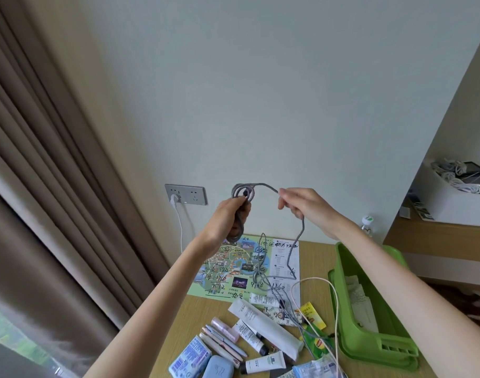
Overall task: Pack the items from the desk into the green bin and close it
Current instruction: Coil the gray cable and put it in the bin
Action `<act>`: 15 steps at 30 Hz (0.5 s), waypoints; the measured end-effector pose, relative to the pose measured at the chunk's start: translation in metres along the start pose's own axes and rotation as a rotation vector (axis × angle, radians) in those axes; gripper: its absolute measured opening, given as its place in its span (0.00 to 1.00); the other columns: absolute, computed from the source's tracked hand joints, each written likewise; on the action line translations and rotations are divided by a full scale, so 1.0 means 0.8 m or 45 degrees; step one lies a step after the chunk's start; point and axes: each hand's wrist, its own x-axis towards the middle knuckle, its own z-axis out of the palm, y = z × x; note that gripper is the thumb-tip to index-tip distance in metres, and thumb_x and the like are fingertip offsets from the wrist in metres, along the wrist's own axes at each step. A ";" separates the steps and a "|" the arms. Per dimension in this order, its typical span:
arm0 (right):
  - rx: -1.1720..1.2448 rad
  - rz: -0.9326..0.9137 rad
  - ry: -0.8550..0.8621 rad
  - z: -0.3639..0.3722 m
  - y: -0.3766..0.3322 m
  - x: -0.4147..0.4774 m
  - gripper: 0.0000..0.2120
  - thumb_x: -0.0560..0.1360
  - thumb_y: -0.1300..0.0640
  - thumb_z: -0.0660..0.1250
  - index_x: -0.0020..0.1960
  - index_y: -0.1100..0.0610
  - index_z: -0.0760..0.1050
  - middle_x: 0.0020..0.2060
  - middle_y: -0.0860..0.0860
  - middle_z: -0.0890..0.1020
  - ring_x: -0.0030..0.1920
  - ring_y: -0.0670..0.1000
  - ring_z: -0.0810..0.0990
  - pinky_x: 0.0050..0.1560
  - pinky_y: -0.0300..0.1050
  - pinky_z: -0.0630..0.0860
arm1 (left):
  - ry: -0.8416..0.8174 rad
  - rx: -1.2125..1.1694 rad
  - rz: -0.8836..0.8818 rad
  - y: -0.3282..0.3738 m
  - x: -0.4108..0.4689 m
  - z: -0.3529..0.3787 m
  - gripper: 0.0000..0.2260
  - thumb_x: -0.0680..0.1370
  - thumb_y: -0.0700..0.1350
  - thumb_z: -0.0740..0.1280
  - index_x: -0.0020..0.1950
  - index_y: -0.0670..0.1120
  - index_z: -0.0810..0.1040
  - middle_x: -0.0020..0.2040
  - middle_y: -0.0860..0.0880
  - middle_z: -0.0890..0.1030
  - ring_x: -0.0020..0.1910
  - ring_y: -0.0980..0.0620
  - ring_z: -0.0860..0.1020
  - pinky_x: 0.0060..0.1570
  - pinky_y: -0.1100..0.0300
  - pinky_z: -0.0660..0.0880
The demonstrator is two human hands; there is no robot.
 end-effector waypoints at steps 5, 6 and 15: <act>0.121 -0.035 0.011 0.036 0.000 -0.006 0.19 0.84 0.52 0.54 0.38 0.59 0.71 0.26 0.47 0.62 0.25 0.44 0.59 0.28 0.38 0.56 | 0.277 0.085 0.188 -0.002 0.007 0.021 0.16 0.83 0.44 0.53 0.52 0.41 0.80 0.34 0.51 0.65 0.31 0.54 0.61 0.33 0.59 0.58; 0.177 -0.018 0.001 0.041 0.000 -0.007 0.19 0.83 0.52 0.55 0.38 0.59 0.72 0.27 0.48 0.63 0.25 0.45 0.59 0.28 0.40 0.55 | 0.301 0.081 0.202 -0.001 0.009 0.024 0.16 0.83 0.44 0.53 0.54 0.40 0.80 0.34 0.51 0.65 0.31 0.55 0.62 0.32 0.60 0.59; 0.291 0.036 0.017 0.064 -0.002 -0.009 0.21 0.82 0.49 0.57 0.32 0.56 0.70 0.27 0.51 0.69 0.28 0.49 0.63 0.29 0.43 0.56 | 0.103 0.109 0.279 0.001 0.010 0.039 0.13 0.83 0.43 0.56 0.45 0.44 0.78 0.26 0.59 0.76 0.26 0.64 0.72 0.29 0.73 0.66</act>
